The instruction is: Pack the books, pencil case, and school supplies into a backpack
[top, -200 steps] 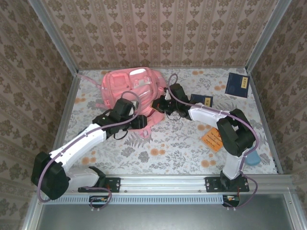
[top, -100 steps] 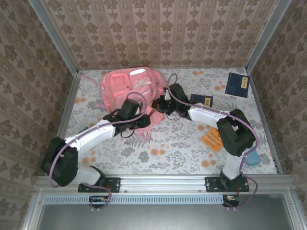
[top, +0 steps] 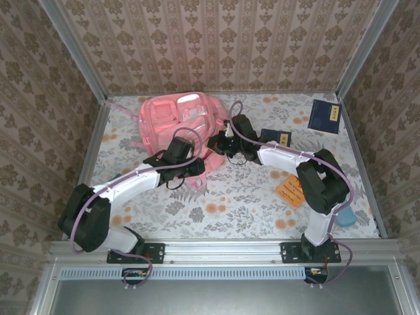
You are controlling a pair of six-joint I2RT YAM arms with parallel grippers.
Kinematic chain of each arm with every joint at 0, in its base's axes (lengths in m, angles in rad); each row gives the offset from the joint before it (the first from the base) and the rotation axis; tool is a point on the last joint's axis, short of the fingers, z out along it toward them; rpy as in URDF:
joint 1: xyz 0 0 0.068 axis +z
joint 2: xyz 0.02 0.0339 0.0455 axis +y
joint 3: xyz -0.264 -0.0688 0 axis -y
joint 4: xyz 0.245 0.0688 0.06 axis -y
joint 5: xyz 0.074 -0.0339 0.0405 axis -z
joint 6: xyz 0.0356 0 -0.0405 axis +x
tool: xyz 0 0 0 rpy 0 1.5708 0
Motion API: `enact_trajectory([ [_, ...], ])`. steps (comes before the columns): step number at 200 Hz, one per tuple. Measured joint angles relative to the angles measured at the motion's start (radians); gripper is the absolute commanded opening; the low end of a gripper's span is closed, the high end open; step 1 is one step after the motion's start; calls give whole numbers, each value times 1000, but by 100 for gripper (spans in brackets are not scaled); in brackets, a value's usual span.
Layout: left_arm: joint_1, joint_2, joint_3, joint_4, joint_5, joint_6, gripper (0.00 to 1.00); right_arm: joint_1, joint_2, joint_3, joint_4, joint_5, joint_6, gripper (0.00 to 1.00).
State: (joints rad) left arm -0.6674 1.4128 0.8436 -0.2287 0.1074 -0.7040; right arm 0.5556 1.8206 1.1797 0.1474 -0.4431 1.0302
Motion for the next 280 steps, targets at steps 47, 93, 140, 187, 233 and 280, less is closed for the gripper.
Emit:
enact_trajectory([
  [47,0,33,0,39,4,-8,21,0,0,0,0,0,3,1],
  [93,-1,41,0,42,-12,-11,0,0,0,0,-6,2,-1,0],
  [140,-12,-29,-17,-55,-105,32,0,-40,-42,-38,-68,29,-42,0],
  [187,35,-144,-103,-114,-160,90,0,-165,-114,-91,-127,53,-101,4],
  [233,40,-149,-109,-50,-91,179,0,-178,-135,-97,-152,48,-108,56],
  [280,-11,-104,-94,24,21,245,0,-113,-250,-126,-283,141,-27,61],
])
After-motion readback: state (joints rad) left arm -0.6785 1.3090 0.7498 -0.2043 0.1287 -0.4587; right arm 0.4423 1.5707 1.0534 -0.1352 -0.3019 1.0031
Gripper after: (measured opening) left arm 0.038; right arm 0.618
